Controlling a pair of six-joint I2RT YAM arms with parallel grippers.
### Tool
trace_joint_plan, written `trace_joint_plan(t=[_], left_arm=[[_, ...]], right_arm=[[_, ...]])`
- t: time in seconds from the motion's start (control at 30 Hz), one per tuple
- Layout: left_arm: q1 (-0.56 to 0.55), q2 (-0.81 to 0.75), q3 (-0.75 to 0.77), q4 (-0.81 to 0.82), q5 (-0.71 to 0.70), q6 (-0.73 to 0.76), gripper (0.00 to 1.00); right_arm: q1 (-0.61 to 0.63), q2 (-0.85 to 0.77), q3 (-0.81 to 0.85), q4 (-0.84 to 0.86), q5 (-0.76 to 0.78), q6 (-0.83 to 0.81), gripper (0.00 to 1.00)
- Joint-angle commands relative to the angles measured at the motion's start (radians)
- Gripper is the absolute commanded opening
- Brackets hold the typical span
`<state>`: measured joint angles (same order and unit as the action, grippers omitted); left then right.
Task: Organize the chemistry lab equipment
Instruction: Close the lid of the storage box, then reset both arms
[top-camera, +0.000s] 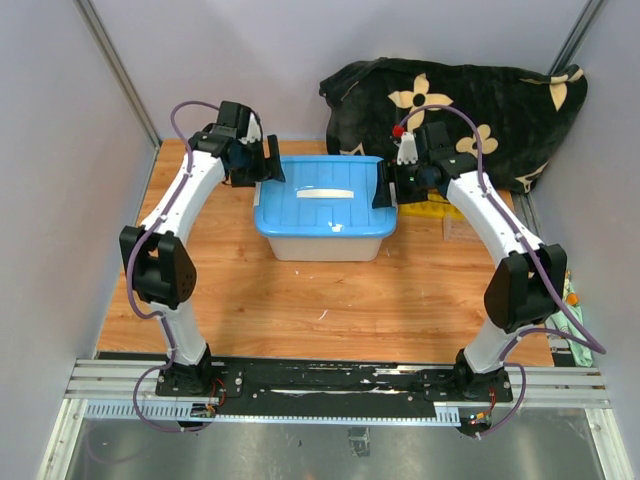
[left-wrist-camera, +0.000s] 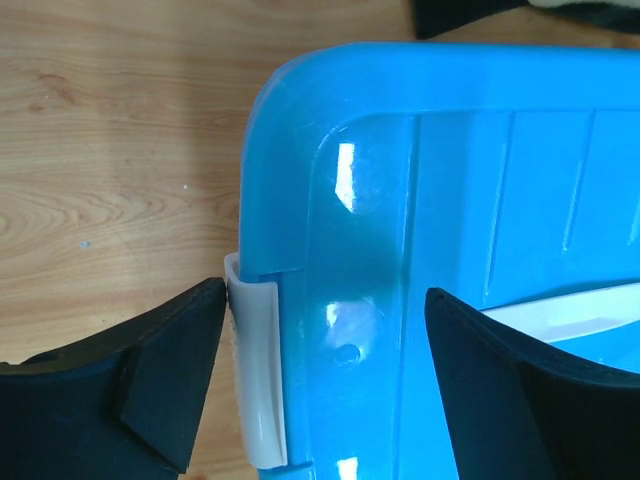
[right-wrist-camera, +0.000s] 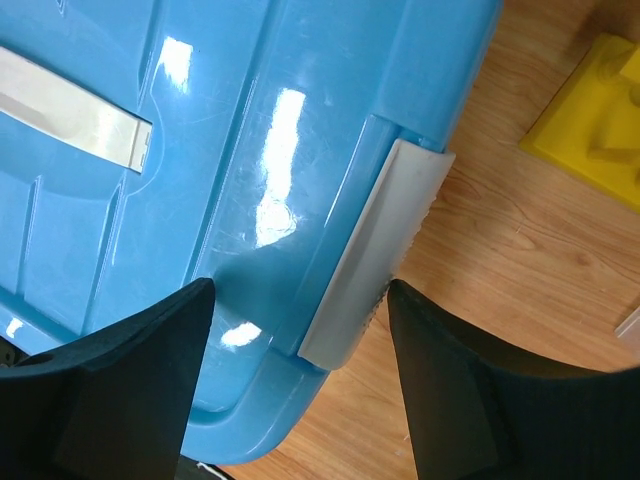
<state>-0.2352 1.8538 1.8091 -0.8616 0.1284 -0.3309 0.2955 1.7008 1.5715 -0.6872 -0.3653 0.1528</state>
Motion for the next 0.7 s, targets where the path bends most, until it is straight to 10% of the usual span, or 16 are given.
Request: trace_joint_plan(t=[0.0,0.67], left_arm=[[-0.014,-0.082,0.001,0.06,-0.057,-0.025,0.87],[0.155,-0.403,-0.247,0.411,0.121,-0.221,0.99]], right_arm=[[0.032,-0.026,-0.034,-0.041,0.076,-0.017,0.72],[-0.092,-0.376,-0.035,0.068,-0.009,0.039,0.75]])
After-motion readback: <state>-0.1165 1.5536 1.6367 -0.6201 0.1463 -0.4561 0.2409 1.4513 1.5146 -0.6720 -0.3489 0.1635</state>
